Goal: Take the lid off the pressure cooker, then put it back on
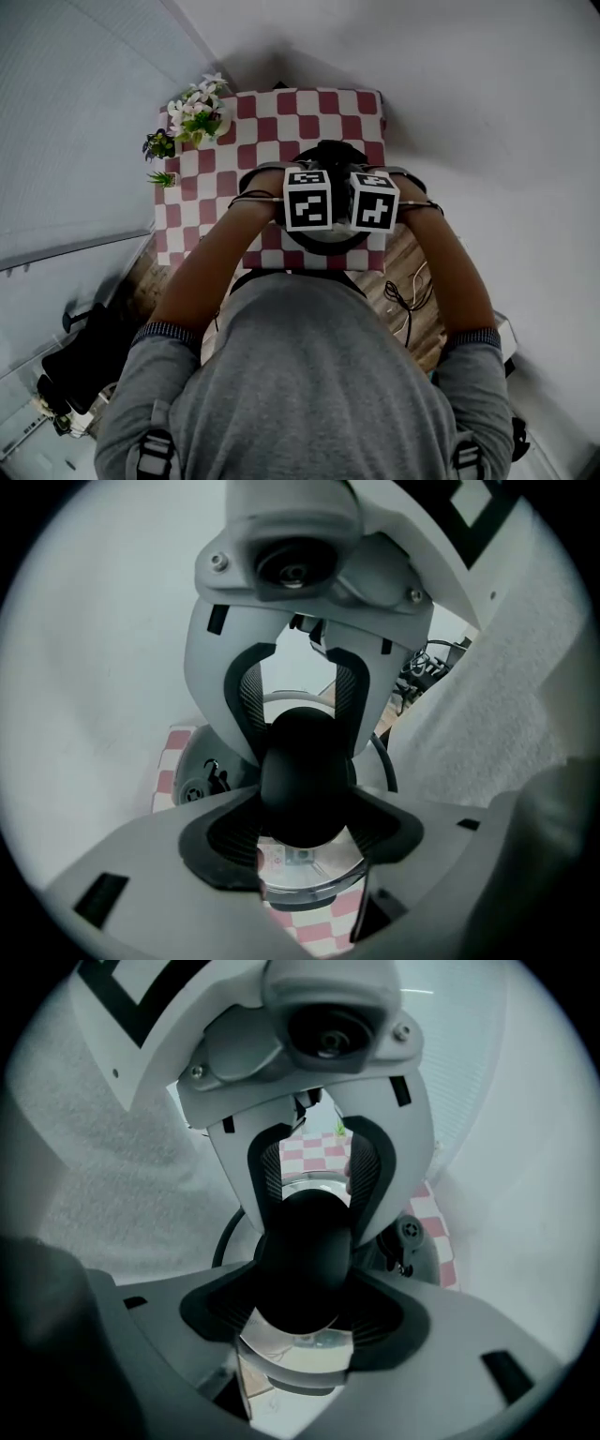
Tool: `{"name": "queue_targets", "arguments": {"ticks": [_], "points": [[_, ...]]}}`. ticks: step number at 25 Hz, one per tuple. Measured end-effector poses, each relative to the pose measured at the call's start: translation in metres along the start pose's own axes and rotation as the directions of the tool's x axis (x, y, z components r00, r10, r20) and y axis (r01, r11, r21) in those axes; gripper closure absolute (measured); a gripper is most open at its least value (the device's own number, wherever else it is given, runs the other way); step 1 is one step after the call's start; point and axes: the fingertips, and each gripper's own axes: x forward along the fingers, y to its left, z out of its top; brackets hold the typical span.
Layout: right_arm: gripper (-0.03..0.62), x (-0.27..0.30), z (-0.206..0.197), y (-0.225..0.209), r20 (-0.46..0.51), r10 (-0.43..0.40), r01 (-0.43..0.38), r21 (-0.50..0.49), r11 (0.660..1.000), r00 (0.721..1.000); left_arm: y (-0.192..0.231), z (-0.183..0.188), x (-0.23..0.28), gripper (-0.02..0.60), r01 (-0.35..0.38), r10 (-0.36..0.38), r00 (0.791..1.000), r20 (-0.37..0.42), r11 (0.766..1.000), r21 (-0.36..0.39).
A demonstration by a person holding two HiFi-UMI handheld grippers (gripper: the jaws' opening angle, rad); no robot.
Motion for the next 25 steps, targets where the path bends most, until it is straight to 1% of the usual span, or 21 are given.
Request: {"name": "queue_targets", "arguments": {"ticks": [2,4,7,10,12,13,15,16,17,18,20,22,25], "points": [[0.292,0.002,-0.004,-0.001,-0.001,0.016,-0.016,-0.064,0.998,1.0,0.001,0.001,0.001,0.282,-0.017,0.017,1.0,0.005,0.999,-0.048],[0.29,0.002,-0.004,-0.002,-0.013,0.029,-0.031,-0.101,0.994,0.999,0.001,0.0,0.001,0.282,-0.033,0.034,0.999,0.011,0.996,-0.083],[0.289,0.0,0.0,0.0,-0.033,0.039,-0.042,-0.095,0.995,0.999,0.001,-0.001,0.001,0.281,-0.049,0.053,0.998,0.035,0.995,-0.089],[0.289,0.001,0.0,-0.001,-0.011,0.015,-0.016,-0.079,0.997,1.0,0.001,-0.001,-0.002,0.278,-0.083,0.091,0.992,0.09,0.993,-0.087],[0.261,-0.003,0.0,-0.003,0.031,-0.03,0.032,-0.068,0.997,0.999,0.002,-0.003,-0.008,0.272,-0.126,0.138,0.98,0.142,0.988,-0.091],[0.261,-0.009,0.002,-0.003,0.06,-0.055,0.059,-0.056,0.997,0.997,0.002,-0.004,-0.012,0.272,-0.149,0.164,0.971,0.172,0.984,-0.096],[0.261,-0.025,0.009,-0.005,0.138,-0.115,0.118,-0.016,0.993,0.984,0.0,-0.005,-0.026,0.272,-0.188,0.211,0.947,0.24,0.975,-0.116],[0.261,-0.035,0.014,-0.006,0.184,-0.154,0.155,0.013,0.988,0.971,-0.001,-0.005,-0.034,0.272,-0.204,0.233,0.932,0.278,0.97,-0.129],[0.262,-0.046,0.019,-0.007,0.233,-0.199,0.193,0.049,0.98,0.952,-0.003,-0.006,-0.042,0.272,-0.22,0.255,0.913,0.319,0.965,-0.142],[0.263,-0.056,0.024,-0.007,0.283,-0.247,0.23,0.091,0.969,0.927,-0.006,-0.006,-0.051,0.272,-0.239,0.28,0.889,0.362,0.959,-0.154],[0.27,-0.076,0.036,-0.004,0.375,-0.342,0.291,0.188,0.938,0.861,-0.011,-0.008,-0.067,0.272,-0.278,0.335,0.831,0.445,0.941,-0.191],[0.277,-0.09,0.047,0.004,0.449,-0.433,0.332,0.288,0.898,0.781,-0.018,-0.014,-0.08,0.272,-0.302,0.386,0.767,0.513,0.922,-0.242],[0.287,-0.101,0.058,0.023,0.518,-0.556,0.366,0.428,0.826,0.65,-0.035,-0.023,-0.101,0.272,-0.319,0.445,0.672,0.592,0.895,-0.311]]}}
